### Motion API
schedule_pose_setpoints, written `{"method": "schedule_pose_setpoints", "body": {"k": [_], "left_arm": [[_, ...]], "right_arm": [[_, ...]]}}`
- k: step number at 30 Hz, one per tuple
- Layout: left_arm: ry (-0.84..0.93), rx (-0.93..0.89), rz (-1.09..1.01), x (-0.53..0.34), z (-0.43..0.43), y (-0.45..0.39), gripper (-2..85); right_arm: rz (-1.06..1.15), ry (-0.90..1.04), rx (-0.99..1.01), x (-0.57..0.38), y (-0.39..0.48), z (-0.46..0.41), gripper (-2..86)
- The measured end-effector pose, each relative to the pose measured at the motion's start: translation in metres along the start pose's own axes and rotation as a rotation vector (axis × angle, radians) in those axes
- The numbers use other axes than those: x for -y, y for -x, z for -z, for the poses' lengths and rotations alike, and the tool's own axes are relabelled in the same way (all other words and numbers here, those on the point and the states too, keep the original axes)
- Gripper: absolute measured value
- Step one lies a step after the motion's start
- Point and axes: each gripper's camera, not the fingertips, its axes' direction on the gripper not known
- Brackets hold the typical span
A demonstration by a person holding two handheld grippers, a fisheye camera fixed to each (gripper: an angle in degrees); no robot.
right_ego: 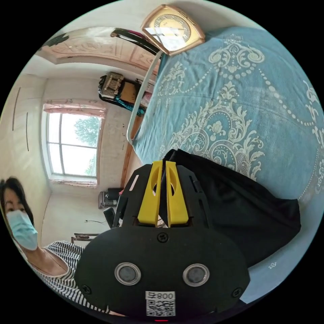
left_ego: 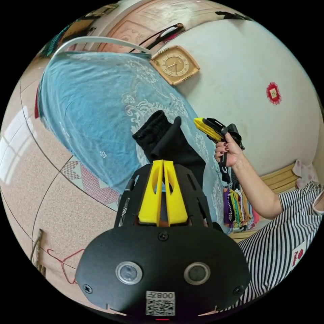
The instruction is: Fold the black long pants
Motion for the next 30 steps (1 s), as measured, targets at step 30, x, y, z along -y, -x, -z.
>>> {"method": "schedule_pose_setpoints", "body": {"k": [30], "left_arm": [[0.201, 0.264, -0.224, -0.040, -0.170, -0.052, 0.4]], "right_arm": [[0.180, 0.254, -0.452, 0.023, 0.037, -0.111, 0.1]]}}
